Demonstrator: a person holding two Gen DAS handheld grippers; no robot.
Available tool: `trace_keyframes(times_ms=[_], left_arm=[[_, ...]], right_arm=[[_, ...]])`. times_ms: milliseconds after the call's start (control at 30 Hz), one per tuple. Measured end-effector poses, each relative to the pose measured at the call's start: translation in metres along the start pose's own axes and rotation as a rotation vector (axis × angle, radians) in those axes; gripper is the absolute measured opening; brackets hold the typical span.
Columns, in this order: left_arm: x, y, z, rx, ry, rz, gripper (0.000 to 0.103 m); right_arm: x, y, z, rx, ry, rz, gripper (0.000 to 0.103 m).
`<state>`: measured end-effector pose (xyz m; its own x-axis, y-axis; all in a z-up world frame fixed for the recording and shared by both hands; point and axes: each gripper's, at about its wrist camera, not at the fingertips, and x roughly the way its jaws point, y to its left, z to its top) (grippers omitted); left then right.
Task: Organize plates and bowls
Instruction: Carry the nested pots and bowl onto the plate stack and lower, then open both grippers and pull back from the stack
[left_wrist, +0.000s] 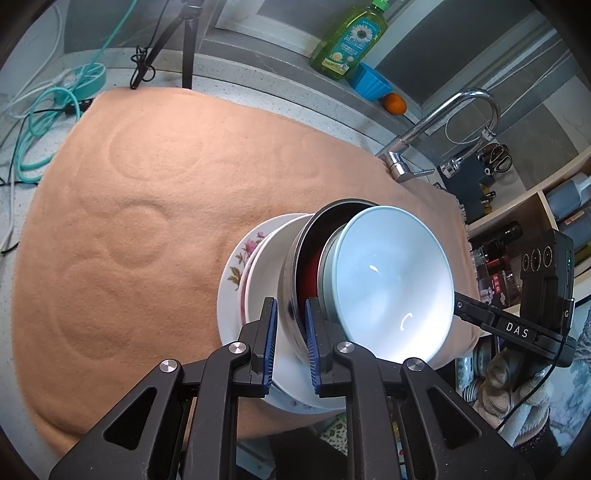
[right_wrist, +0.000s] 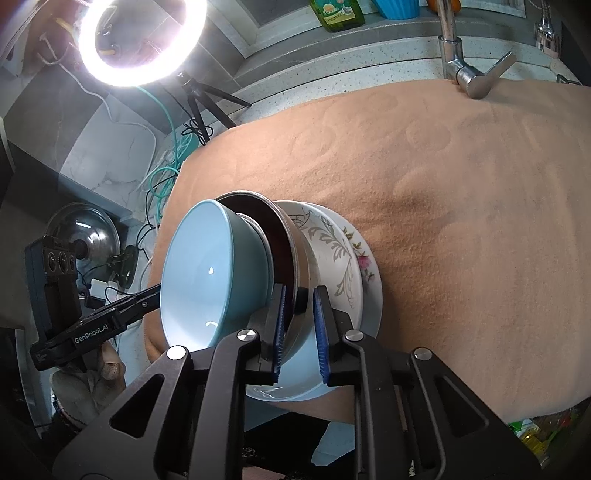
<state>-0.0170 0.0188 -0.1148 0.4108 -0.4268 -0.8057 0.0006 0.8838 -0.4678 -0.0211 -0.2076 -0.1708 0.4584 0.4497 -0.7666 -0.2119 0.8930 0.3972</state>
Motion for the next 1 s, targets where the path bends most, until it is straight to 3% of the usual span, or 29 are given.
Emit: trace_keyframes(times_ms=[267, 367, 567, 700, 800, 1000], left_arm=[[-0.021, -0.006, -0.002, 0.050, -0.068, 0.038, 0.014], [-0.033, -0.012, -0.005, 0.089, -0.111, 0.061, 0.018], [-0.052, -0.031, -0.016, 0.183, -0.192, 0.108, 0.020], [-0.061, -0.044, -0.026, 0.243, -0.235, 0.137, 0.033], [-0.065, -0.052, -0.033, 0.288, -0.262, 0.166, 0.037], [-0.079, -0.056, -0.040, 0.274, -0.317, 0.170, 0.054]], right_arm=[[-0.027, 0.003, -0.009, -0.027, -0.079, -0.064, 0.037], [-0.038, 0.008, -0.015, -0.049, -0.120, -0.117, 0.040], [-0.057, 0.021, -0.026, -0.089, -0.195, -0.195, 0.058], [-0.067, 0.030, -0.035, -0.122, -0.235, -0.249, 0.066], [-0.070, 0.037, -0.041, -0.161, -0.255, -0.289, 0.071], [-0.085, 0.050, -0.048, -0.175, -0.314, -0.300, 0.078]])
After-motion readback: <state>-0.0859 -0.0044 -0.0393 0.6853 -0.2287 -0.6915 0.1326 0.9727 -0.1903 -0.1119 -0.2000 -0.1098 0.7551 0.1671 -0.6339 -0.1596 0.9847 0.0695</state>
